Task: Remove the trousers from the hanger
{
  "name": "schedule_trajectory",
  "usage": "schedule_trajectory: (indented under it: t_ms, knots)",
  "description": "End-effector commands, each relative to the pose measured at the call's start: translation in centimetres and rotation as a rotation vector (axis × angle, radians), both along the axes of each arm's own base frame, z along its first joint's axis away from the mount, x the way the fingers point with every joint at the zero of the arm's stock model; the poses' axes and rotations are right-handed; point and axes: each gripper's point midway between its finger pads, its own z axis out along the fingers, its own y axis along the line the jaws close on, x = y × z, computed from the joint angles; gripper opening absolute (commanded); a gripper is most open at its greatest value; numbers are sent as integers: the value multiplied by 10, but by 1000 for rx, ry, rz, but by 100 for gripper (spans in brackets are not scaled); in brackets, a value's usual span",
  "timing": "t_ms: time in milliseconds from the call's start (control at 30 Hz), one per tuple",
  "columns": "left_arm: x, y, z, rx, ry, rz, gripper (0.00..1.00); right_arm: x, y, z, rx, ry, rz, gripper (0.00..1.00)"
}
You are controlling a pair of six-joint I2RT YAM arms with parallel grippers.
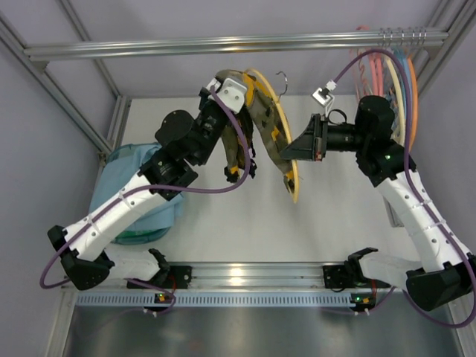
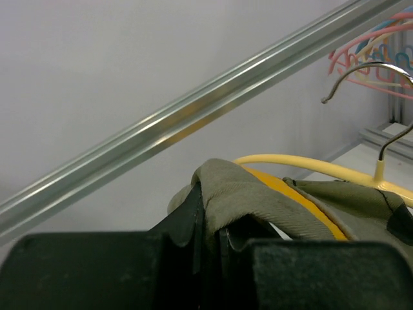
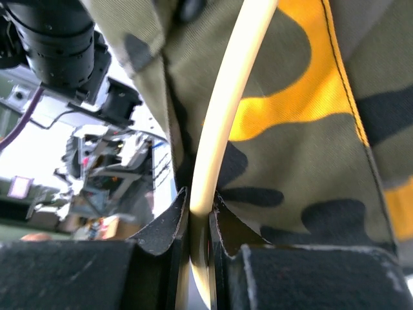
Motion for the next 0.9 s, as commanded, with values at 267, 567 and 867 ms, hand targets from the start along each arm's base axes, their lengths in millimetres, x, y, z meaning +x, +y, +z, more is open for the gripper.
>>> schedule_trajectory:
  t_ms: [267,567,867]
  knots:
    - [-36,-17,-19,-209,141,-216,0,15,3,45,6,-292,-53,0]
    - [-46,-53,-60,-219,305,-317,0,-14,20,53,42,-285,111,0]
    - [-53,-67,-117,-271,518,-350,0,-1,18,55,17,-406,3,0]
